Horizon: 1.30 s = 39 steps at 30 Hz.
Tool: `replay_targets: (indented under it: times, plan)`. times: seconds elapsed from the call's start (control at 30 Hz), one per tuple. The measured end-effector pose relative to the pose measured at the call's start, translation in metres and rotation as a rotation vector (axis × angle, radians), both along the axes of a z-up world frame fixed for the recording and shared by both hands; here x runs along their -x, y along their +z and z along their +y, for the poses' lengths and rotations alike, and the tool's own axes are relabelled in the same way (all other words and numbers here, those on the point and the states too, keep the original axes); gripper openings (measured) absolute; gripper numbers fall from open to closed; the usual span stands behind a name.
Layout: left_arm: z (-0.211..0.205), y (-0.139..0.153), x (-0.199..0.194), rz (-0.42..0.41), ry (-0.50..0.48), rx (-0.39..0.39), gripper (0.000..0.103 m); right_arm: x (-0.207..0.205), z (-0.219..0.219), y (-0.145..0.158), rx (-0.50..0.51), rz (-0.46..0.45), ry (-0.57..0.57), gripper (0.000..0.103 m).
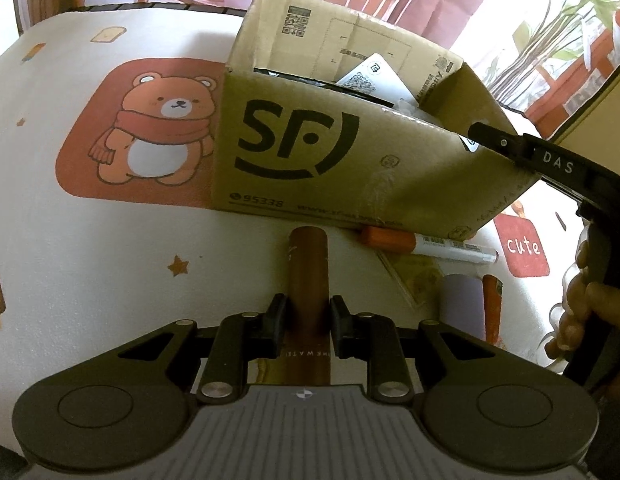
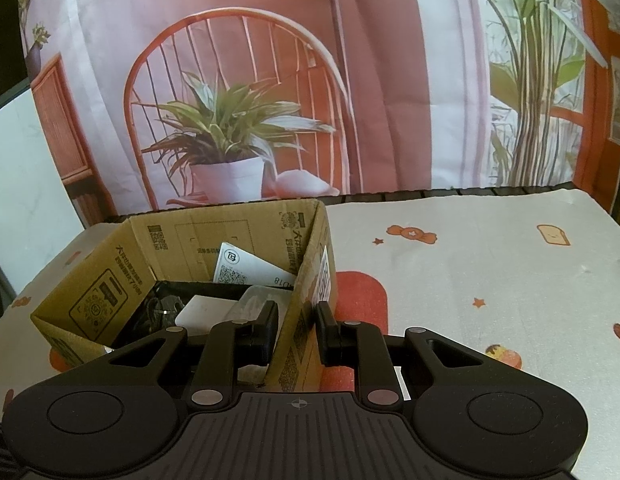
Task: Organize rigid objects
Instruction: 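Close the left gripper around the dark red cylinder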
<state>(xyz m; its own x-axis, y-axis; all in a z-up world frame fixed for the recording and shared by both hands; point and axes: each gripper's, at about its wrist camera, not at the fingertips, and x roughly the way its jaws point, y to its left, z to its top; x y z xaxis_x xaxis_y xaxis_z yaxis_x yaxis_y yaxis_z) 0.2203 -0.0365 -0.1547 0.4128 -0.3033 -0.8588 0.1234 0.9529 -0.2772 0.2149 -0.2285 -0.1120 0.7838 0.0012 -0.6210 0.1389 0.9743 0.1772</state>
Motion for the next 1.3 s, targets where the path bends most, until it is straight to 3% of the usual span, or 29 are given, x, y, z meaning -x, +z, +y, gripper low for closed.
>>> replay_targets:
  times: [0.5,0.9,1.3]
  plan:
    - [-0.002,0.003,0.002,-0.016,-0.025,-0.026,0.024,0.0,0.0,0.0,-0.002,-0.001,0.0,0.019]
    - [0.012,0.035,0.012,-0.131,-0.02,-0.042,0.024,0.0,0.0,0.0,-0.004,-0.001,0.001,0.02]
    - [0.008,0.011,0.004,-0.055,-0.056,-0.129,0.024,0.0,0.0,0.0,-0.005,-0.001,0.002,0.02]
